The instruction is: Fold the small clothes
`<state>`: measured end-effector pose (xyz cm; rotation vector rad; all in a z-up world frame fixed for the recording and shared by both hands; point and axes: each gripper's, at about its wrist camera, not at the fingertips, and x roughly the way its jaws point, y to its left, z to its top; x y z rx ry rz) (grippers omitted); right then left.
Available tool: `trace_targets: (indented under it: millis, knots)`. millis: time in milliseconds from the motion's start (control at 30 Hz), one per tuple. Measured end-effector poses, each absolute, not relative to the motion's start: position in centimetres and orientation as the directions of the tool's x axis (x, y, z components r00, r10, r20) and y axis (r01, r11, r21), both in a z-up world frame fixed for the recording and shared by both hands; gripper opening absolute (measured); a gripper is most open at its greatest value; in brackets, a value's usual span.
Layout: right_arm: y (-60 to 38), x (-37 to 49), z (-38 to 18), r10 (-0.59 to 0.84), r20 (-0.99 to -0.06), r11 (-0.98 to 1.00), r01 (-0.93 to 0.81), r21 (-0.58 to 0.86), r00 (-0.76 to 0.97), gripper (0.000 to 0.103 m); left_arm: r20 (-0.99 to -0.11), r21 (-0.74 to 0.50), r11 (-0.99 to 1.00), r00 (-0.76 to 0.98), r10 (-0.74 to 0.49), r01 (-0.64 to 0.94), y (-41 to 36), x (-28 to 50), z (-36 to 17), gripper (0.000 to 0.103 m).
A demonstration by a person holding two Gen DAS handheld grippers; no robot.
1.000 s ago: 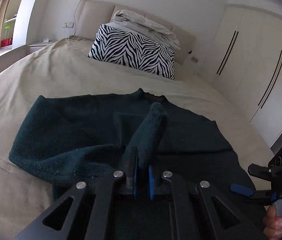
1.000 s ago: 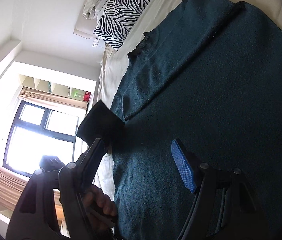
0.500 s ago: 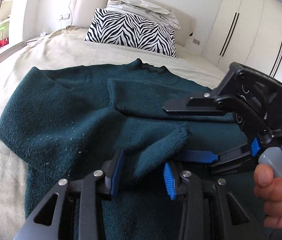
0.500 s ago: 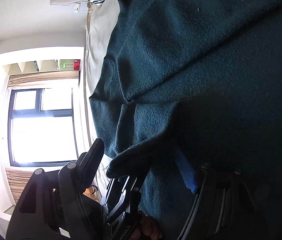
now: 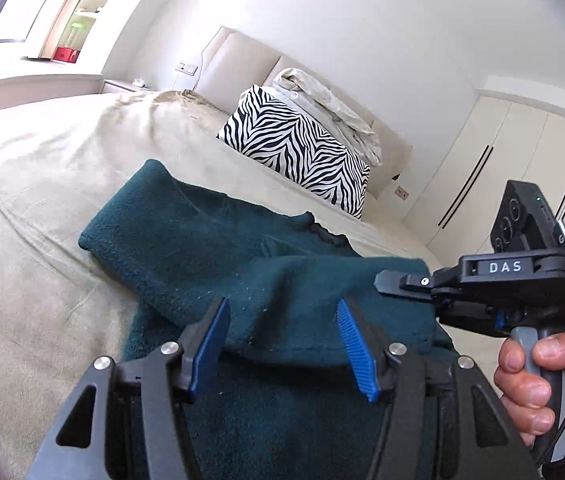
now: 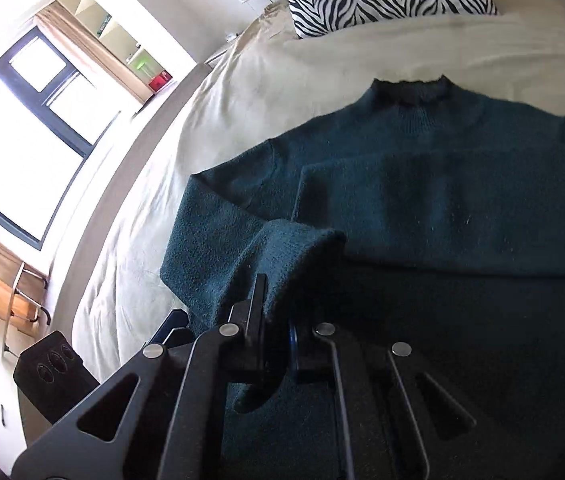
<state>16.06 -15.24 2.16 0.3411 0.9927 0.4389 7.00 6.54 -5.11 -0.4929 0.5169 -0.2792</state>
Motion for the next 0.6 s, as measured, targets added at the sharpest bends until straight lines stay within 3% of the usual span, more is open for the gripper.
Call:
trace_targets:
  millis: [100,233,433,600]
  knots:
    - [-14.8,16.5,5.8,0.428,-0.713,0.904,-0.262,0.339,0.556,0.007,-0.42,-0.519,0.846,0.825,-0.378,0.124,6.7,7.4,-5.5,0.059]
    - [-19.0,19.3,5.9,0.356,-0.74,0.934,-0.185,0.306,0.571,0.007,-0.436,-0.519,0.846,0.813,-0.385,0.123,6.7,7.9,-5.8,0.061]
    - [-29.6,23.4,0.0,0.245,-0.812,0.938,0.082,0.337,0.53,0.007,-0.483,-0.558,0.826,0.776,-0.407,0.086,7.3,9.6,-7.1,0.061]
    - [-34.5,24.4,-3.4,0.253,-0.82,0.904,0.177,0.389,0.513,0.007,-0.5,-0.553,0.829,0.764,-0.408,0.08,7.1,10.3,-7.3,0.061]
